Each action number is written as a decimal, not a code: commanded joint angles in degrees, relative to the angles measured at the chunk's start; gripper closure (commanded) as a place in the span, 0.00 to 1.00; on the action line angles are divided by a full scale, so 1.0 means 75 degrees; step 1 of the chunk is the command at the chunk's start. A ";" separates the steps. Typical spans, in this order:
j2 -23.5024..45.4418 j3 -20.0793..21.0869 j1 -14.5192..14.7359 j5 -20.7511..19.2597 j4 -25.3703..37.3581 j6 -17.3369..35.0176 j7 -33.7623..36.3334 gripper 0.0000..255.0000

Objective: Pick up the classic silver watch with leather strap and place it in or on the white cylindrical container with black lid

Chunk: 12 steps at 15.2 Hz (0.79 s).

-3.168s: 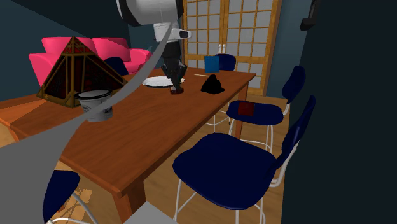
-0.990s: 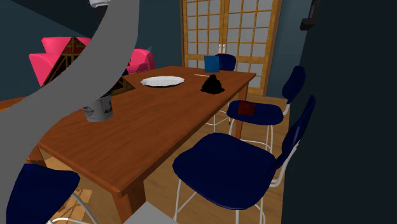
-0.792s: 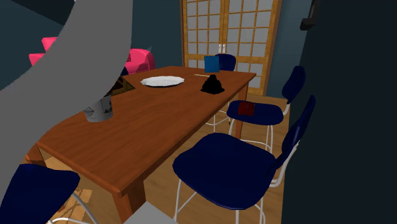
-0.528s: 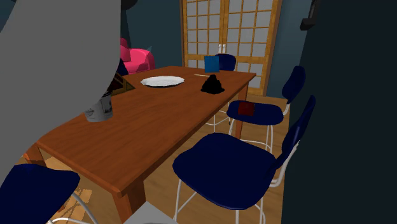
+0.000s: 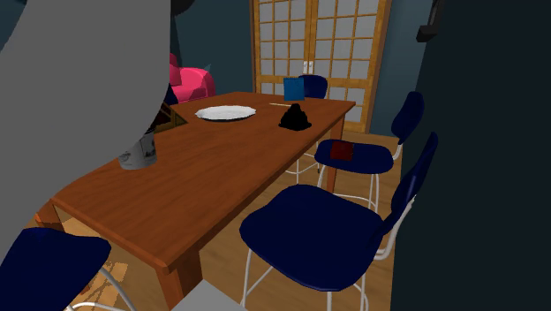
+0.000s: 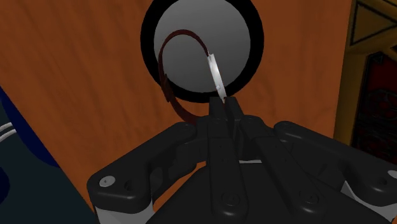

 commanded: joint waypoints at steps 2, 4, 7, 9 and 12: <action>-0.0074 0.0017 -0.0123 0.0023 -0.0448 0.0351 0.0070 1.00; -0.0098 0.0021 -0.0188 0.0026 -0.0706 0.0570 0.0112 1.00; -0.0113 0.0020 -0.0269 0.0020 -0.1054 0.0882 0.0173 1.00; -0.0111 0.0016 -0.0307 0.0012 -0.1228 0.1047 0.0206 1.00; -0.0111 0.0016 -0.0307 0.0012 -0.1229 0.1047 0.0206 1.00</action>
